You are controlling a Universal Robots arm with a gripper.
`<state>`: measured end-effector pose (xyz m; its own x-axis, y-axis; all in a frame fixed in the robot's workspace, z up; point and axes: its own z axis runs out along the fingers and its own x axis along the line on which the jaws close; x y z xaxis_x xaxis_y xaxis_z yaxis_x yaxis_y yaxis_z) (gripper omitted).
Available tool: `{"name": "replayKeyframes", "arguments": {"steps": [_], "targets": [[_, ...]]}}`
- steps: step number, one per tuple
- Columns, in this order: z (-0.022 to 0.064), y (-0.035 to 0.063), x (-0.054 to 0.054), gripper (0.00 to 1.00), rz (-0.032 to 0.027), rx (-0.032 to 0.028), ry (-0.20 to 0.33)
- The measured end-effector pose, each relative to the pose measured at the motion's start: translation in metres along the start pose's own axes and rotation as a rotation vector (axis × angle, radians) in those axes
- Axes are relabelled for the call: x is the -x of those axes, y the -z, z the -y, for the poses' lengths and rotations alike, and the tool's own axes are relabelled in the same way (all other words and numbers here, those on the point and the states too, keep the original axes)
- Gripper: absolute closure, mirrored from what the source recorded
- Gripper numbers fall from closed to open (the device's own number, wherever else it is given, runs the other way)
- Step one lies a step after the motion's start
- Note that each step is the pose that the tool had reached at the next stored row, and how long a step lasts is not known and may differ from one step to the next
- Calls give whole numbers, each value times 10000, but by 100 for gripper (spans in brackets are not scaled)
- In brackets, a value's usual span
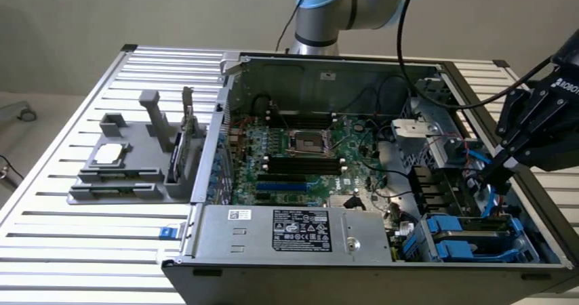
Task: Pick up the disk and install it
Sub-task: 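Insert the second disk wire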
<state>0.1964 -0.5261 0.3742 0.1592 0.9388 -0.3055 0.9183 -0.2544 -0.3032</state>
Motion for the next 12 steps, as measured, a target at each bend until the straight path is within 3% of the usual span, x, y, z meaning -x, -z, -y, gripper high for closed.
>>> {"name": "replayKeyframes", "arguments": {"steps": [3,12], "targets": [[19,17,-68,89,46,45,20],[-44,44,-83,89,241,96,-30]]}}
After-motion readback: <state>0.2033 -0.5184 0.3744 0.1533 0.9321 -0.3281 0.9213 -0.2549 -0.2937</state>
